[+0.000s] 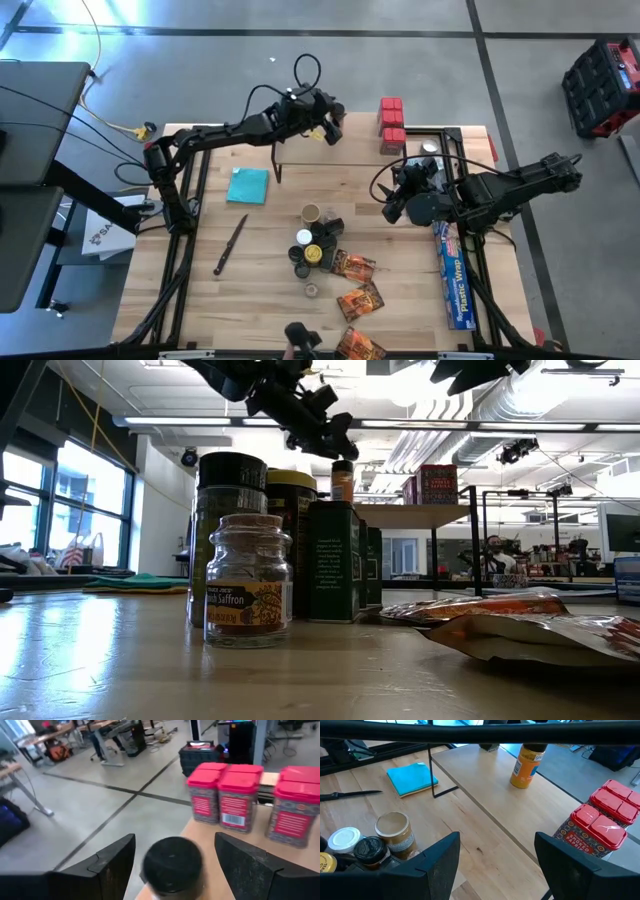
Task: Shelf spices
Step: Move the black seasoning bottle to the right side of the green seasoning bottle
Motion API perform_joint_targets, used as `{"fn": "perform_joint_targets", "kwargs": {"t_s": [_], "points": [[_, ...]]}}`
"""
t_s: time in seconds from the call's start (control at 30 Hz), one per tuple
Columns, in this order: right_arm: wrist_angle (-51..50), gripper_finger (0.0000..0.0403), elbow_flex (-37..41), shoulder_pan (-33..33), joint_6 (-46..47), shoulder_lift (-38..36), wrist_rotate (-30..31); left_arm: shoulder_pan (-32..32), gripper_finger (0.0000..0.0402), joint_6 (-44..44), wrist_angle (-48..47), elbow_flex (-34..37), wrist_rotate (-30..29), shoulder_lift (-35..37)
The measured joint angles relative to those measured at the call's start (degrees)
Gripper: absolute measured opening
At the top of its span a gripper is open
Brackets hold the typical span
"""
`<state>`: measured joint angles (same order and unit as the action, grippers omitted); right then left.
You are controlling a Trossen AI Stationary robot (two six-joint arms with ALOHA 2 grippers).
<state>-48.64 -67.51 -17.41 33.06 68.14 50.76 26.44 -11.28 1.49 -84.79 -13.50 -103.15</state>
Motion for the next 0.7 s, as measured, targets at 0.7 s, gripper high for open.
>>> {"fn": "perform_joint_targets", "kwargs": {"t_s": [0.7], "points": [[0.0,0.0251,0.0,0.0,-0.1,0.0,0.0,2.5,0.0269,5.2,-1.7,0.0,8.8,-0.2]]}}
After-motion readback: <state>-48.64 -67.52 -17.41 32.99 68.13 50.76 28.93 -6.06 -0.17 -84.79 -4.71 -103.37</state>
